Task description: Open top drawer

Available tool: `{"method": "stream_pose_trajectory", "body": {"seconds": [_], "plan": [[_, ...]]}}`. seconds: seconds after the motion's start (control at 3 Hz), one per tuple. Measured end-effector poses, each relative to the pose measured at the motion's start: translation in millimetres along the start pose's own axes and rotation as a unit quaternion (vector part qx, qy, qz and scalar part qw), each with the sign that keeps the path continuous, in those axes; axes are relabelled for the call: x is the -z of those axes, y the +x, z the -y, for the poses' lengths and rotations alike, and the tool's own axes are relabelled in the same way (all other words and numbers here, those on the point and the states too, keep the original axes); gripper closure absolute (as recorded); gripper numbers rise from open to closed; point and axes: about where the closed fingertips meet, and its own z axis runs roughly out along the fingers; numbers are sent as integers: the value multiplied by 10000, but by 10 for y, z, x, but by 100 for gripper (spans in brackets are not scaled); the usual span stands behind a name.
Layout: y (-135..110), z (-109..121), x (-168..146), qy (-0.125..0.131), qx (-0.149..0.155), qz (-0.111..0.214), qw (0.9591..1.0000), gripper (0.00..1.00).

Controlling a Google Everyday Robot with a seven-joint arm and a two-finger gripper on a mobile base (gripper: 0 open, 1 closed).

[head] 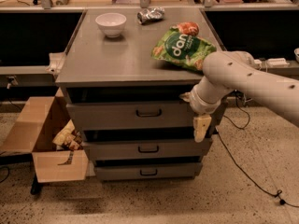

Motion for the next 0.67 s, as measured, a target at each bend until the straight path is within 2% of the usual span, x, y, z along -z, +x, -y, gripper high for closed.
{"method": "stream_pose_trajectory", "body": {"seconds": [0.33,0.67], "plan": [[-7,184,-187,-53,44,49,10000,0],[-10,229,-355,-187,3,87,9998,13]]}}
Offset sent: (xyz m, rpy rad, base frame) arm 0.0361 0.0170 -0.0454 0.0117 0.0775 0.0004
